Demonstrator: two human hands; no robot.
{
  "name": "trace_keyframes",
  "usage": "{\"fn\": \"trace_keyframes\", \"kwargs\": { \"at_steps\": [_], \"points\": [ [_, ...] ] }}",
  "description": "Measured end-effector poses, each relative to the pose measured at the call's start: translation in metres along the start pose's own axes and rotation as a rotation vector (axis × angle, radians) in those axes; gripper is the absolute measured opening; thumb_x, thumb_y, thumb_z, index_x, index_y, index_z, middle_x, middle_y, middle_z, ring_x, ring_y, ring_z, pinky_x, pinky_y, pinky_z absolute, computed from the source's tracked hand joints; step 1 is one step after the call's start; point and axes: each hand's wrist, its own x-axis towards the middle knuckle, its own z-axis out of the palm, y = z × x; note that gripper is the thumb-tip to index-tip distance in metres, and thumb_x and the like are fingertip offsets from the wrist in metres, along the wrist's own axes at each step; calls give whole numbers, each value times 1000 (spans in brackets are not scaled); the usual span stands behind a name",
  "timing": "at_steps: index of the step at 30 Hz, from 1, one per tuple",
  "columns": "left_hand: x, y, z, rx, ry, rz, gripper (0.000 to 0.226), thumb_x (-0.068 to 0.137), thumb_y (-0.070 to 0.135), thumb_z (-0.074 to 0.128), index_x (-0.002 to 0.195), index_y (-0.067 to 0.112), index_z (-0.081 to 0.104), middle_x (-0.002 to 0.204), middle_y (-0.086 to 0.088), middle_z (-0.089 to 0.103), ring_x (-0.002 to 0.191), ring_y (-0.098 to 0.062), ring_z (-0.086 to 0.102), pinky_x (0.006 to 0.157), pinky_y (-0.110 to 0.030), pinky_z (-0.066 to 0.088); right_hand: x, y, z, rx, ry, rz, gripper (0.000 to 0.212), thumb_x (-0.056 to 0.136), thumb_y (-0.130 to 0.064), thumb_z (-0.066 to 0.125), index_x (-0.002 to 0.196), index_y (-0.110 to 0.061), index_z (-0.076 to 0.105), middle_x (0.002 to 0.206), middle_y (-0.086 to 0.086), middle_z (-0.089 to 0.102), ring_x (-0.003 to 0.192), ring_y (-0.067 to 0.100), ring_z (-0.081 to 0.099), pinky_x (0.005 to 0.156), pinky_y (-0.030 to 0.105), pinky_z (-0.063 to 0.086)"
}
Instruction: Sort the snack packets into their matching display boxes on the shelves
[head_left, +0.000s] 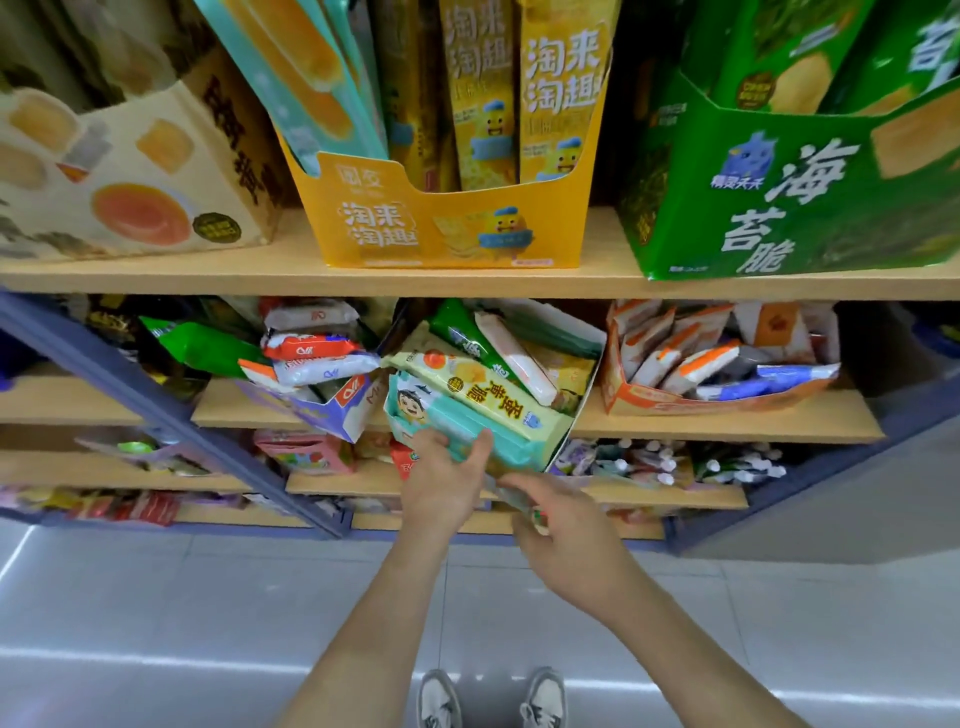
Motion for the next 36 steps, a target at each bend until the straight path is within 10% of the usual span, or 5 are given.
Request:
{"fn": "trace_keyframes", "kwargs": {
  "at_steps": [4, 10, 16, 22, 36],
  "points": [
    [2, -1, 5, 51, 26, -20, 49, 89, 60, 54, 109, 20, 36, 98, 3, 53, 88, -18, 50, 76, -30, 37, 55, 3, -44, -31, 312, 112, 26, 96, -18, 57, 120, -19, 64, 110, -2, 67, 99, 15, 61, 82, 36, 54],
    [5, -13, 14, -16, 79, -38, 52, 80, 70, 55, 101, 29, 32, 97, -1, 68, 82, -27, 68, 80, -39, 53, 125, 14, -29, -443, 30, 298, 33, 97, -40, 52, 122, -19, 49, 112, 7, 65, 108, 32, 60, 87, 43, 48],
    [-3, -13, 17, -143, 194, 138, 66, 83, 55, 63, 133, 32, 27, 133, -3, 52, 119, -23, 54, 83, -36, 50, 88, 24, -27, -417, 443, -24, 25, 94, -18, 60, 119, -12, 62, 95, 8, 71, 85, 30, 65, 67, 38, 52],
    [-1, -3, 14, -386, 235, 112, 65, 73, 80, 46, 131, 61, 24, 146, 6, 42, 133, -21, 42, 105, -50, 42, 61, 22, 0, -414, 199, -131, 41, 91, -40, 58, 128, -22, 62, 125, 0, 64, 107, 27, 53, 82, 43, 52],
    [19, 0, 28, -324, 313, 18, 92, 74, 45, 76, 145, 31, 19, 144, -4, 36, 133, -25, 37, 99, -54, 45, 167, 0, -18, -73, -87, 328, 52, 100, -44, 48, 144, -17, 42, 130, 12, 60, 120, 30, 56, 98, 37, 46]
  ]
}}
